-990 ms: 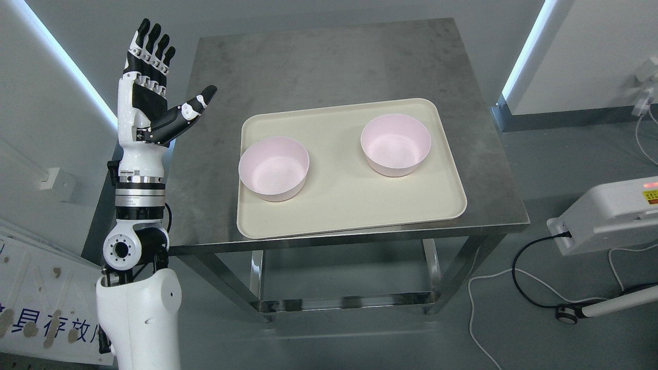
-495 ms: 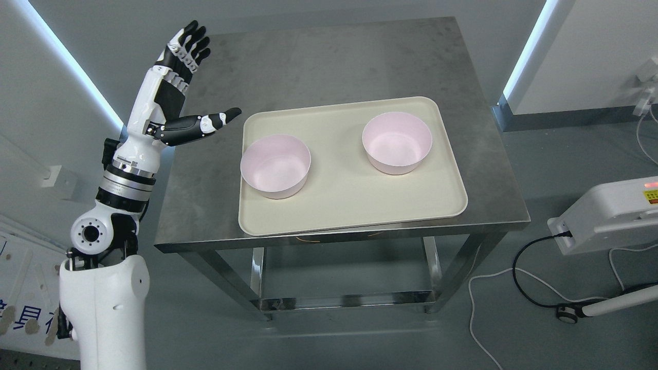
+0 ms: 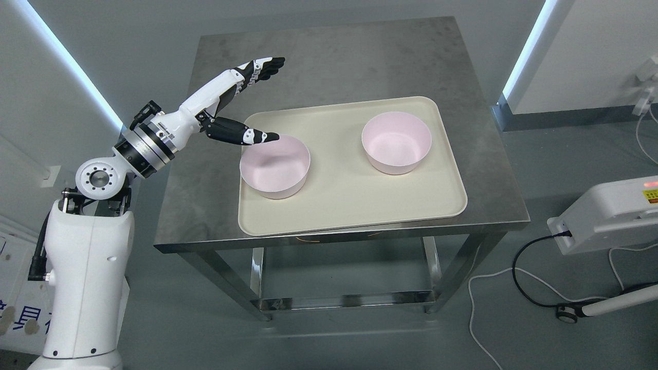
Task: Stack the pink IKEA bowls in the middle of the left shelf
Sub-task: 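Grasp the rim of the nearer pink bowl with the left hand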
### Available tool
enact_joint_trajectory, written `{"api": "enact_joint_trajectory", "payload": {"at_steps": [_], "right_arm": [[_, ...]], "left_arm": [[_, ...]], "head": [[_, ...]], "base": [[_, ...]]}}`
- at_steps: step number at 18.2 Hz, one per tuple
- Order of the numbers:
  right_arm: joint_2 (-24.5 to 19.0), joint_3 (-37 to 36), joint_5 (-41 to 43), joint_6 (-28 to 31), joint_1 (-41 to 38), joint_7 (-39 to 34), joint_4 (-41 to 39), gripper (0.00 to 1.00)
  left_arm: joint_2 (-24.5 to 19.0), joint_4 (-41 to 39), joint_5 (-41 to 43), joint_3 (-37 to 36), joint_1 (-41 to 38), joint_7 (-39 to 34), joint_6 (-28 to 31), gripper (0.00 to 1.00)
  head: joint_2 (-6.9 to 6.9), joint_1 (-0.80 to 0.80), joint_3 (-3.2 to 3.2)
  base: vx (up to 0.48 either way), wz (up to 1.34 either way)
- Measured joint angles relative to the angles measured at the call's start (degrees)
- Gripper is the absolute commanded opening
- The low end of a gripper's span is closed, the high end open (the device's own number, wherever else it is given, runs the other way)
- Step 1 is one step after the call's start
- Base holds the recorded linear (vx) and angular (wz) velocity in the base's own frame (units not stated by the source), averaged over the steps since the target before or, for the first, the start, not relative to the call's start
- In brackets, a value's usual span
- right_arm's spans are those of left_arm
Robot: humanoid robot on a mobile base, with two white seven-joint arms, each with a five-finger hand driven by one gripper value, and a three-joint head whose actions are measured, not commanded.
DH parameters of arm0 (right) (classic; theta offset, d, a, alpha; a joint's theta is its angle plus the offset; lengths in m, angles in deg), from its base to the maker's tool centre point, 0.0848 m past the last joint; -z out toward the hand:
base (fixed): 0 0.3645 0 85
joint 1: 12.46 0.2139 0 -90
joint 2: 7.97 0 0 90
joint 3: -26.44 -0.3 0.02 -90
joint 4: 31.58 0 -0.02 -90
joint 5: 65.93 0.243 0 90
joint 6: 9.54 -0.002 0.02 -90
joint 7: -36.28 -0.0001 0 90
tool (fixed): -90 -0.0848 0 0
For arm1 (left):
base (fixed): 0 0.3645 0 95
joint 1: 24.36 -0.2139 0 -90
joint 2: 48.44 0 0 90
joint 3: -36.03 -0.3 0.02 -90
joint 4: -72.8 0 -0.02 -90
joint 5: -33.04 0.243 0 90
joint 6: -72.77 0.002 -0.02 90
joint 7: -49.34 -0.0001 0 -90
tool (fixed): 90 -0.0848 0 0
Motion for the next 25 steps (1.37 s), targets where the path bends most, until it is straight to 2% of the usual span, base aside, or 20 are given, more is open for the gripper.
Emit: {"api": "enact_joint_trajectory", "payload": {"at_steps": [3,10,17,22,25], "right_arm": [[0.00,0.00,0.00,0.00,0.00,0.00,0.00,1.00],[0.00,0.00,0.00,0.00,0.00,0.00,0.00,1.00],[0.00,0.00,0.00,0.00,0.00,0.00,0.00,1.00],[0.00,0.00,0.00,0.00,0.00,0.00,0.00,1.00],[0.00,0.00,0.00,0.00,0.00,0.00,0.00,1.00]], "left_arm": [[-1.19,2.13,1.15,-2.71,1.08,1.41,3.08,0.75],[-2.50,5.88,2.33,-6.23,2.36,3.49,4.33,0.60],[-2.18,9.10,4.03,-7.16,4.07,2.09,3.28,0.50],[-1.58,10.48,8.76,-7.53,4.58,1.61,-0.50,0.42],[-1.20,11.03,11.12,-7.62,4.74,1.50,-2.41,0.25]], "head": [[0.00,0.00,0.00],[0.00,0.00,0.00],[0.00,0.00,0.00],[0.00,0.00,0.00],[0.00,0.00,0.00]], "base": [[0.000,0.00],[0.000,0.00],[0.000,0.00],[0.000,0.00],[0.000,0.00]]}}
